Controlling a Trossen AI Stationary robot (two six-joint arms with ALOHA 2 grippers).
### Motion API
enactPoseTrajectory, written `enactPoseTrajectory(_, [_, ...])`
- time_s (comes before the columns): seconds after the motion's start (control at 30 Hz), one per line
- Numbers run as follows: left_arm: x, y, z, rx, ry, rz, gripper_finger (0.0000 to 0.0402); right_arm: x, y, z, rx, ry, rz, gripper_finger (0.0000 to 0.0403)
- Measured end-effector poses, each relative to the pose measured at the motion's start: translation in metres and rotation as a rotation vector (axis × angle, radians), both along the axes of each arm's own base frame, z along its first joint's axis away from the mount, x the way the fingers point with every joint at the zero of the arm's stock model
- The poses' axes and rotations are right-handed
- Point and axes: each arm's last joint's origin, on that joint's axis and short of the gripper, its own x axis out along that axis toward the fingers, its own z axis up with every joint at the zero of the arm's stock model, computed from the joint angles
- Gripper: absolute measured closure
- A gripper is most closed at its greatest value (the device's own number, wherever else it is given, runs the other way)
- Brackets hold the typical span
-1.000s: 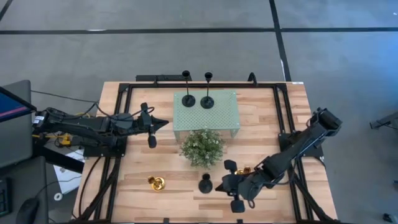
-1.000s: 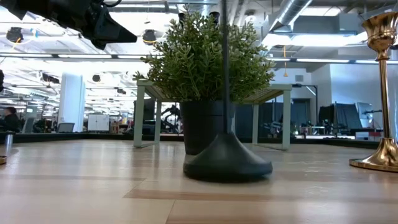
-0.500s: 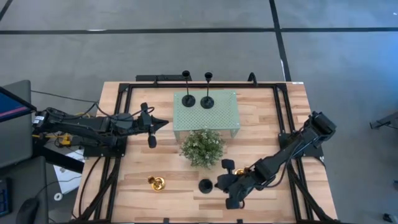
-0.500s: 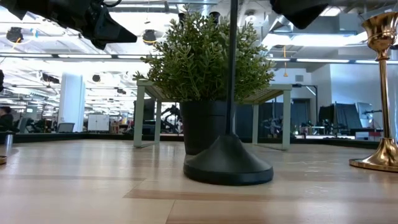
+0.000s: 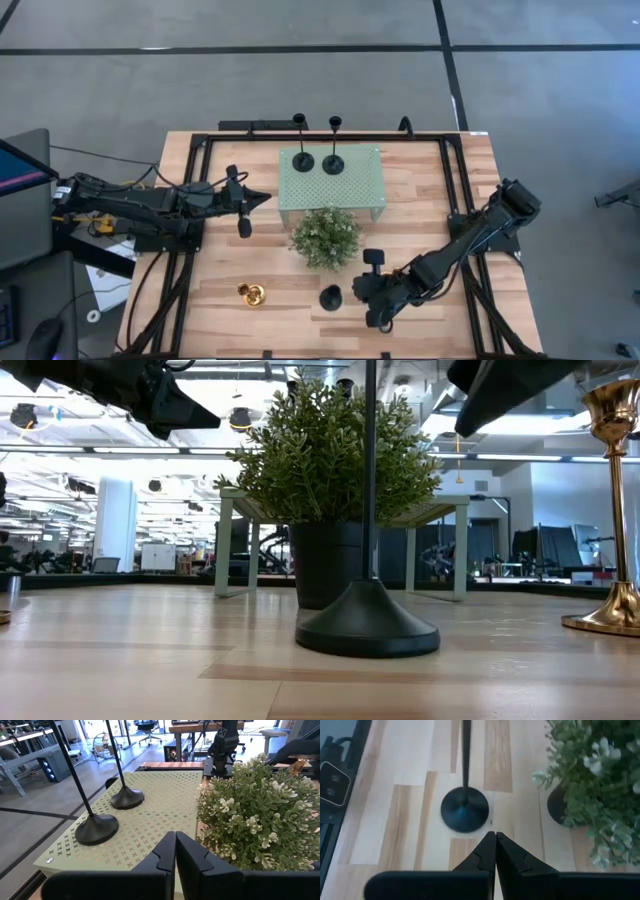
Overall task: Pick & Place candle stick holders
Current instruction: Put the black candle holder on the shelf
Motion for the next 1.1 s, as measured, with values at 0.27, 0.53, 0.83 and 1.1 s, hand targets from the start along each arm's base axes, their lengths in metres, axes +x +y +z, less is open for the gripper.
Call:
enactPoseTrajectory(0.27, [0.0, 0.0, 0.0, 0.0, 0.0, 0.0, 0.039, -0.01, -0.007, 0.038, 0.032, -0.112, 0.07, 0.0403])
enactPoseTrajectory(0.53, [0.0, 0.0, 0.0, 0.0, 0.001, 0.0, 0.039, -0.027, -0.017, 0.056, 0.145, -0.263, 0.189, 0.0403])
enactPoseTrajectory(0.83, [0.0, 0.0, 0.0, 0.0, 0.0, 0.0, 0.039, -0.046, -0.034, 0.031, 0.336, -0.495, 0.204, 0.0403])
enactPoseTrajectory(1.1, [0.0, 0.0, 0.0, 0.0, 0.0, 0.0, 0.039, -0.038, -0.036, 0.012, 0.311, -0.44, 0.193, 0.0399])
